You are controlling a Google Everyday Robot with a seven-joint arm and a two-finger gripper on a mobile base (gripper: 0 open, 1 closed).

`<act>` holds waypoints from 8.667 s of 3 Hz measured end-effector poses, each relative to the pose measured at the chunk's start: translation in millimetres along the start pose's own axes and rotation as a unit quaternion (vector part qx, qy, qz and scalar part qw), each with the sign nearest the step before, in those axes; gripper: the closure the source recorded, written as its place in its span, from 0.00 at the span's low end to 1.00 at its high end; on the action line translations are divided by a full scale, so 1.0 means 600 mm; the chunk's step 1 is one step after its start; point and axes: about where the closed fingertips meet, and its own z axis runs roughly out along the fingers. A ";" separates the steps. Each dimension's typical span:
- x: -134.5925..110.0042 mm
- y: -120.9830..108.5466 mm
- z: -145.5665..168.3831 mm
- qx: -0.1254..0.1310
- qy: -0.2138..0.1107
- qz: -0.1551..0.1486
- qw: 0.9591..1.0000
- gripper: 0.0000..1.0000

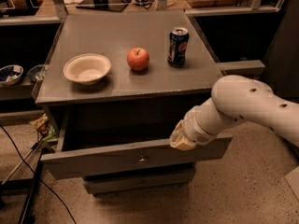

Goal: Open top drawer

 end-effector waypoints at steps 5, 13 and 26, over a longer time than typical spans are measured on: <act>0.005 0.001 0.005 -0.003 0.006 0.001 1.000 0.00; 0.055 0.028 0.062 -0.080 0.040 0.005 0.996 0.73; 0.043 0.126 0.000 -0.070 0.005 0.028 0.997 0.00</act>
Offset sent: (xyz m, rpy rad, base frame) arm 0.0000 0.0000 0.0000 0.0000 0.0000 0.0000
